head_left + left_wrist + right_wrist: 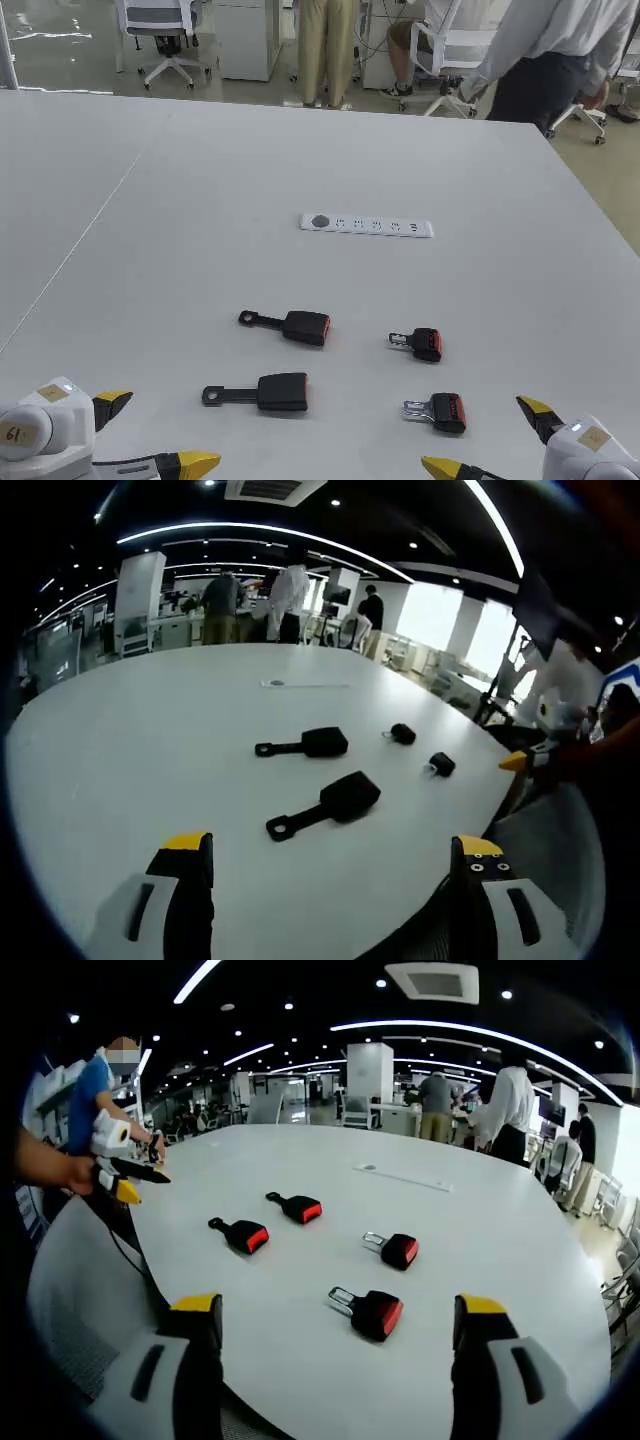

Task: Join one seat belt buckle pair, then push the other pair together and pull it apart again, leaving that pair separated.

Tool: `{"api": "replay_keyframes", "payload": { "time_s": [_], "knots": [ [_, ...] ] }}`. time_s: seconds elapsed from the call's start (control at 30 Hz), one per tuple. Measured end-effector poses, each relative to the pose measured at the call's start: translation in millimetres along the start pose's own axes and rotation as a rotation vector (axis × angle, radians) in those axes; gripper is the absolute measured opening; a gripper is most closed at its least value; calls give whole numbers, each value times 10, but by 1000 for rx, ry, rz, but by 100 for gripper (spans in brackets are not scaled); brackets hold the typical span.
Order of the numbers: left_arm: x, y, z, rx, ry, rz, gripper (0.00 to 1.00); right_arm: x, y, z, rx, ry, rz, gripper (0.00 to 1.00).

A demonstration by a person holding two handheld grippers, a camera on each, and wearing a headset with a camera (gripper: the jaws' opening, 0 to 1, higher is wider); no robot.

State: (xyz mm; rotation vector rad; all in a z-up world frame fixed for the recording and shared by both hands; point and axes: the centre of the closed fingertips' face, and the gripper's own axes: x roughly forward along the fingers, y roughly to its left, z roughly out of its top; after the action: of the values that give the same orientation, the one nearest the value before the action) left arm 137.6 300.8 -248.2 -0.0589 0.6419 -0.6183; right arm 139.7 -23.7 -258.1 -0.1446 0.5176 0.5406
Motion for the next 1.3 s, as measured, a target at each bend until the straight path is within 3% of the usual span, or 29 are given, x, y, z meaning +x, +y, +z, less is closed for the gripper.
{"api": "replay_keyframes", "payload": {
  "time_s": [0.7,1.3],
  "knots": [
    [133,-29,67,11,10,-27,100,32,-77,30,5,2,-4,97],
    [177,31,15,7,13,-34,100,41,-45,17,1,9,6,97]
  ]
}}
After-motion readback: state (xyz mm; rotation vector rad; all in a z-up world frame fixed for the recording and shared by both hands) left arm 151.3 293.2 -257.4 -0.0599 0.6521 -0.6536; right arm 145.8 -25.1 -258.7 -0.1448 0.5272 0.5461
